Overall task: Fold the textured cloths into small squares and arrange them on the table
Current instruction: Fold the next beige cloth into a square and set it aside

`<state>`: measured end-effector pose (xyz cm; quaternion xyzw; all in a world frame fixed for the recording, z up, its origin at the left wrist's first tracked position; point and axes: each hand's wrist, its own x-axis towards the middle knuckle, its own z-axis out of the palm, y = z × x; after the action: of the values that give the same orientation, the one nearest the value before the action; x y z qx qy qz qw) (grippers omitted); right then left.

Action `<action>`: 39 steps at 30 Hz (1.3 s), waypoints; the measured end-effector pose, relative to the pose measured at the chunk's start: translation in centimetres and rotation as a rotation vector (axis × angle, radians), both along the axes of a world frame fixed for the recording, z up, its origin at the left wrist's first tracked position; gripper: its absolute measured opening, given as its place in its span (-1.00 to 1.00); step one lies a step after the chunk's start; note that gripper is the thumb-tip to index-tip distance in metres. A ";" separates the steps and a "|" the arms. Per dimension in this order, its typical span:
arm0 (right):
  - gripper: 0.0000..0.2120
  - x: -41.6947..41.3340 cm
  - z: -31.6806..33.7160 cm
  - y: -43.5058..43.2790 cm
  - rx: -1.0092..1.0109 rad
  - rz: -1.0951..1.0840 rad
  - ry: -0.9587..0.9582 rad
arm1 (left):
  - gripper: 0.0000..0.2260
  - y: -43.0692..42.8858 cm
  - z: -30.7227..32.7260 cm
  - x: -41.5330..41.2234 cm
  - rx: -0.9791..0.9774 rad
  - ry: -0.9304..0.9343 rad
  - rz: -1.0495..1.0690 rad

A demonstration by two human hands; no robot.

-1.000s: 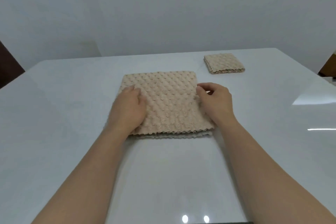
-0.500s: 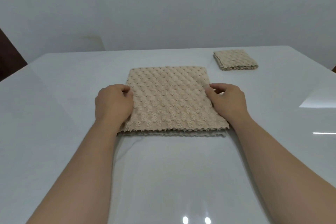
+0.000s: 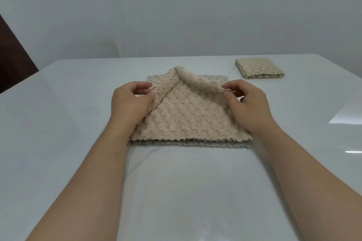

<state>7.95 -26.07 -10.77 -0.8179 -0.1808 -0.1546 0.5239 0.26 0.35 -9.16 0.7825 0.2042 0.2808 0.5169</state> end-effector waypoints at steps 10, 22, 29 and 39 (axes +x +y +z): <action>-0.88 -0.6 1.3 0.5 0.188 0.122 0.060 | -0.64 0.2 -0.2 0.0 0.003 0.132 0.054; -0.62 -0.9 1.9 -0.3 0.413 0.074 0.236 | -0.90 -0.4 -0.2 -0.5 0.344 0.192 -0.014; -0.75 -0.5 2.3 -1.4 0.531 -0.030 0.349 | -0.84 -0.4 0.3 -0.4 -0.265 0.033 -0.103; -0.64 -0.4 1.2 -1.3 0.319 -0.049 0.443 | -0.48 -0.5 0.5 -0.7 -0.374 0.046 -0.217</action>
<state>7.53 -27.35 -9.57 -0.7431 -0.0152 -0.0111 0.6689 -0.39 -0.19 -8.71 0.6964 0.1793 0.1629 0.6755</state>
